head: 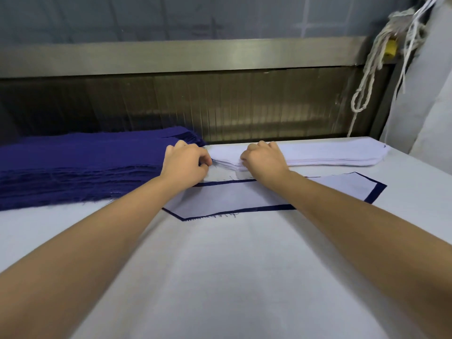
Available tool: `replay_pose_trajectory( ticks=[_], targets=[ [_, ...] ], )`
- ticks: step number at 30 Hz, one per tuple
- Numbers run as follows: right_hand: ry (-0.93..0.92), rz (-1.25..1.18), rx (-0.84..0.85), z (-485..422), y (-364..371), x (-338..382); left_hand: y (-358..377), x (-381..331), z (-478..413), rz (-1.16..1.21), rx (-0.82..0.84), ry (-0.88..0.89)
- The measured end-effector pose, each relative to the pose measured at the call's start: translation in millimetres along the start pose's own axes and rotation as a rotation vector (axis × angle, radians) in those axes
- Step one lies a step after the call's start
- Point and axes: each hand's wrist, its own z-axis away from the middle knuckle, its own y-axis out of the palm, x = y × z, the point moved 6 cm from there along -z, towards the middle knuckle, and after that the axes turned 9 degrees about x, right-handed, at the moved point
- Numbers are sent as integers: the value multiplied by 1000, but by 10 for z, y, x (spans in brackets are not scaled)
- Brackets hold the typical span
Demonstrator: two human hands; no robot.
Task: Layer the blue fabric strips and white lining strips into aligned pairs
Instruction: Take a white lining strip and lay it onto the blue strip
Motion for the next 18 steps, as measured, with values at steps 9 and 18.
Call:
replay_pose_trajectory(
  ticks=[9,18],
  targets=[
    [63,-232,-21,-147,-39,-75,139,67,-168,57,23,-45],
    [238,-977,-100,-135,7,-322,160,-162,-313,432,93,-6]
  ],
)
